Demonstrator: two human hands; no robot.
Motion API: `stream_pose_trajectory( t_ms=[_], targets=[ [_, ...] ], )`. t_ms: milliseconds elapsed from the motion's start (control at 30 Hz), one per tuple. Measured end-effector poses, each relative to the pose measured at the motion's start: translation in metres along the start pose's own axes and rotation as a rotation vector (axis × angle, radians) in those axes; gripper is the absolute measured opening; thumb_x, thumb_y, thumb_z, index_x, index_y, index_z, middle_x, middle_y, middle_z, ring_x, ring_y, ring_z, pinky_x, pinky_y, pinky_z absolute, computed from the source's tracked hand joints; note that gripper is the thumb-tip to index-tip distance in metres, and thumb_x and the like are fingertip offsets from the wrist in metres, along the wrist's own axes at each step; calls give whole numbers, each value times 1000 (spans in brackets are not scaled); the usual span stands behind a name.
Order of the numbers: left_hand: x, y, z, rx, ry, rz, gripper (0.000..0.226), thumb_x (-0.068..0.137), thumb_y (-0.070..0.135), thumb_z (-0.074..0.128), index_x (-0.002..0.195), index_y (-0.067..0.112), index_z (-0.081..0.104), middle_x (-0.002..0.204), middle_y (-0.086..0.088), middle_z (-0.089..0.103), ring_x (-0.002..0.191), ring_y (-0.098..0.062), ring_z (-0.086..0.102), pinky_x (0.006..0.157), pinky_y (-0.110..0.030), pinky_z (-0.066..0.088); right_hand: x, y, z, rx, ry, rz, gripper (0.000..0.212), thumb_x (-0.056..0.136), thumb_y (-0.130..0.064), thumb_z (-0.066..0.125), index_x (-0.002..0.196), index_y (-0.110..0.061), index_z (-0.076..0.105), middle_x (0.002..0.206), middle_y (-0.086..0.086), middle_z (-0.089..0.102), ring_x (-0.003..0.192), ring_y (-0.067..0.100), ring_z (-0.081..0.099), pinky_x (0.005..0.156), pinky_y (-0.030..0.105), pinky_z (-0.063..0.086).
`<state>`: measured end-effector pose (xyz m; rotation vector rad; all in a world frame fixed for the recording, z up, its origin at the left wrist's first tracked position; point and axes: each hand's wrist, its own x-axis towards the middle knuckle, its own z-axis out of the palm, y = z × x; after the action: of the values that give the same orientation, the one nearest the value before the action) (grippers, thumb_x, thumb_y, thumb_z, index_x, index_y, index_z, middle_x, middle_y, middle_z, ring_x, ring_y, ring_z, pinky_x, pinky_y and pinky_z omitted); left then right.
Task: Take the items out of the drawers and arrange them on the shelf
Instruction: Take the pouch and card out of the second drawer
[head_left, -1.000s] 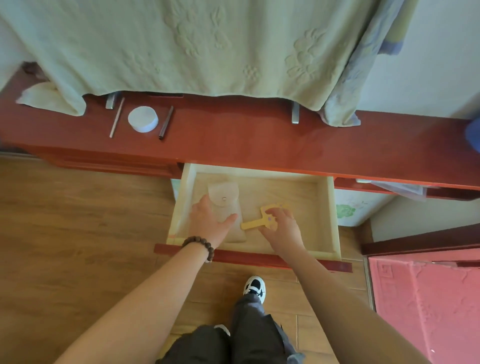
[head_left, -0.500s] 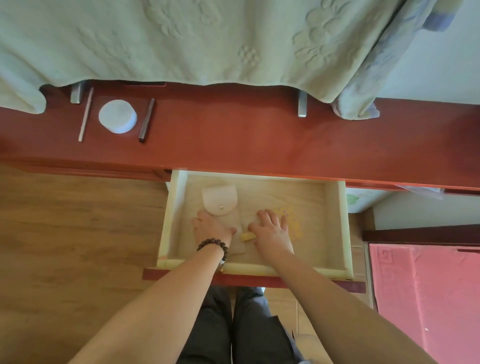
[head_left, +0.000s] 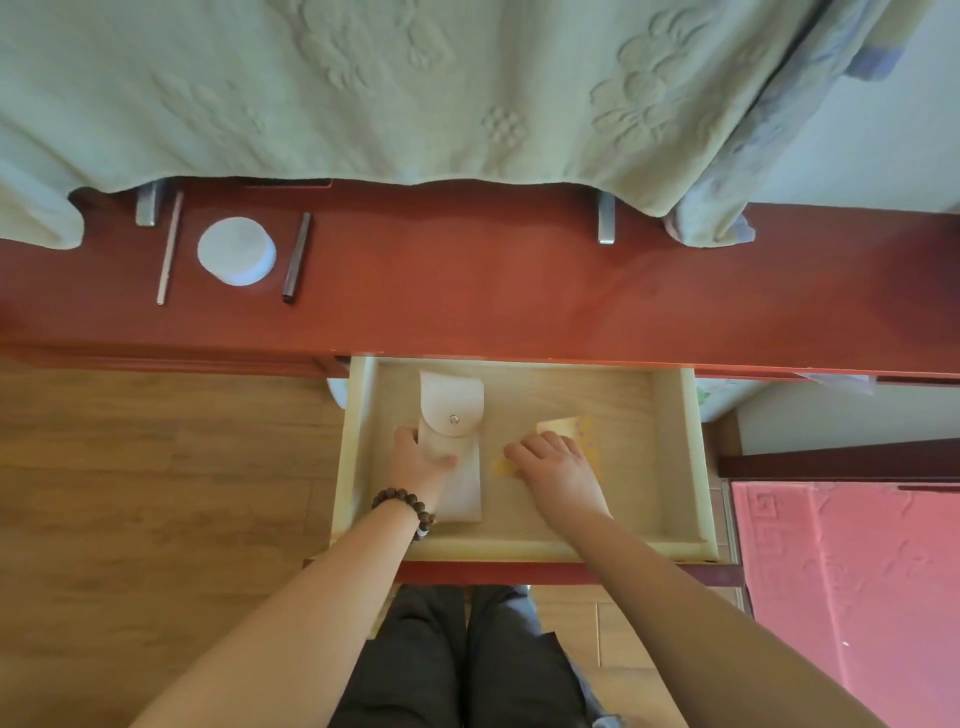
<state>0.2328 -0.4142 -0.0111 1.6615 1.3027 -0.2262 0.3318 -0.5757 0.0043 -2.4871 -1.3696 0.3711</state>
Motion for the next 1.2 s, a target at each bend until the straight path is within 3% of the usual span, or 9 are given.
stream_pose_trajectory(
  t_ms=[267,367,467,533,767,967,1033,1100,1200],
  targets=[
    [-47,16,-51,-173,17,195,36,82,20,71,107,23,46,92,11,59,80,-3,57,57,-19,41,3,-28,-61,58,303,-101,28,72,1,75,97,-11,68,90,4,65,82,30,60,77,38,49],
    [-53,39,-78,-277,81,209,36,81,19,71,107,22,46,92,11,61,81,-6,59,58,-24,45,22,-39,-90,75,392,-158,25,75,-1,71,98,-10,67,93,5,66,86,30,60,78,39,49],
    [-41,66,-102,-343,118,225,37,80,17,72,107,17,47,96,2,63,87,-15,62,70,-36,52,56,-44,-111,55,430,-203,27,74,1,72,100,-8,68,95,7,67,88,32,62,79,42,50],
    [-26,82,-112,-347,132,231,37,80,15,72,108,13,47,102,-4,62,92,-22,61,77,-41,51,80,-43,-120,6,400,-228,33,72,5,73,102,-8,68,97,8,67,90,33,62,81,44,51],
    [24,116,-124,-118,196,266,38,82,13,67,112,2,47,96,-5,55,83,-22,53,57,-25,37,142,-27,-123,-165,157,-391,34,80,5,53,108,-10,66,103,11,66,99,35,61,88,48,48],
    [54,134,-126,7,218,280,31,84,14,62,110,1,50,97,-9,60,70,-14,51,50,-21,33,170,-16,-110,-303,-49,-428,40,84,4,53,118,-15,60,115,9,61,114,32,52,97,47,40],
    [60,136,-126,35,244,305,28,85,13,61,109,2,52,102,-12,62,80,-19,55,56,-24,40,176,-16,-107,-346,-103,-440,42,86,3,50,122,-17,56,122,6,56,120,29,47,98,46,37],
    [64,137,-124,61,275,340,31,85,14,63,111,3,53,110,-14,60,95,-26,57,75,-34,49,179,-15,-103,-378,-142,-457,42,87,1,47,125,-18,52,129,4,52,125,27,42,99,45,35],
    [65,132,-121,68,303,392,34,84,12,64,116,5,53,119,-15,54,109,-29,54,86,-32,44,181,-13,-99,-395,-175,-470,42,89,0,45,126,-18,51,135,4,48,130,26,38,102,45,33]
  ],
)
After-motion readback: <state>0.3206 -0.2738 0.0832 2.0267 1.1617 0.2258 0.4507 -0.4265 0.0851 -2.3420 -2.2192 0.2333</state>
